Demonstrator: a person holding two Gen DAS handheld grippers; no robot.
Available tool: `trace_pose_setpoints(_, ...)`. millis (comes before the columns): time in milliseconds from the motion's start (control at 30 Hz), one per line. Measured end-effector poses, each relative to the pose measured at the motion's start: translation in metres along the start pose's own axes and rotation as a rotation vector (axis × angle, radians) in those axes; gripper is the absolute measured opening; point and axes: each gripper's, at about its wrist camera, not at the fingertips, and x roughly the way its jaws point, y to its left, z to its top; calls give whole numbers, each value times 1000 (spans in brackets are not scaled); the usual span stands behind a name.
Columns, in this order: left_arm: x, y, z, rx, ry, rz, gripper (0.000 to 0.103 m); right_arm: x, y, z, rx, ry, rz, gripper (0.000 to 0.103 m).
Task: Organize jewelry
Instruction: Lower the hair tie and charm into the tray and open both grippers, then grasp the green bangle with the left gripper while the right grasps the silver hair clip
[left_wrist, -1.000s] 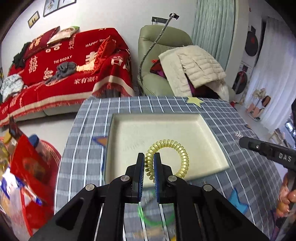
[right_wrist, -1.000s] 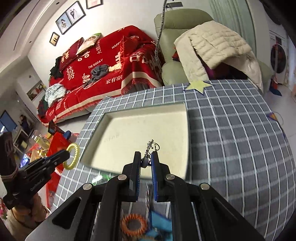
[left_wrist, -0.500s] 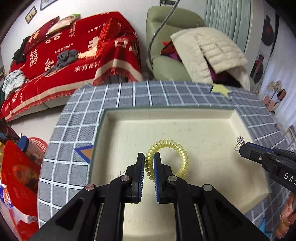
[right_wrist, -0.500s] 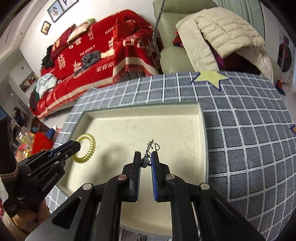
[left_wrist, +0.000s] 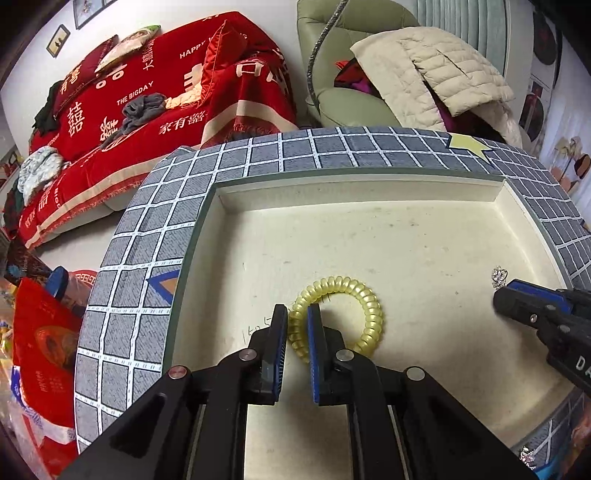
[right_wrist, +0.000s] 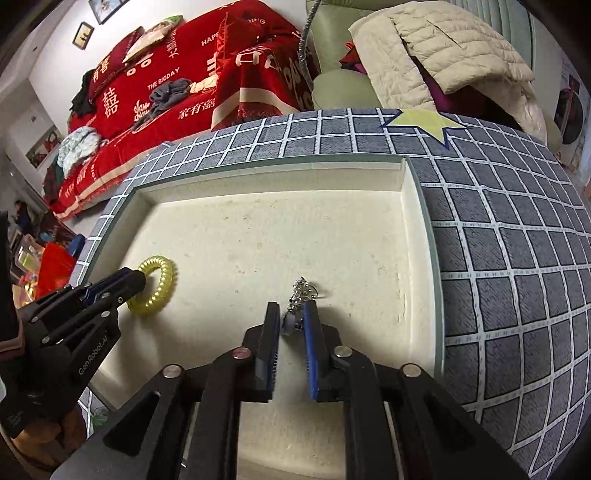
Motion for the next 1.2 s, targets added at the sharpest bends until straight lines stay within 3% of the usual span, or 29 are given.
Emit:
trace_pose_setpoints(33, -1, 0, 1, -4, -1, 1, 32, -1, 1, 0, 3, -1, -2, 44)
trace_pose_setpoints(67, -2, 0, 1, -5, -5, 3, 32, -2, 2, -1, 3, -3, -1, 51)
trace_pose_setpoints(833, -72, 7, -6, -47, -125, -40, 32, -92, 18, -15, 4, -151, 25, 68)
trace_pose_setpoints(900, -80, 10, -12, -49, -120, -50, 90, -101, 20, -21, -3, -164, 21, 70)
trace_pose_setpoints(933, -85, 12, -16, -60, -130, -42, 103, -105, 21, -23, -5, -169, 20, 71)
trace_pose_setpoints(1000, -98, 14, -24, -54, -168, -23, 103, -113, 22, -30, -6, -181, 20, 72)
trace_pose_setpoints(1200, -123, 20, -44, -55, -185, -26, 103, -138, 25, -52, -1, -223, 14, 82)
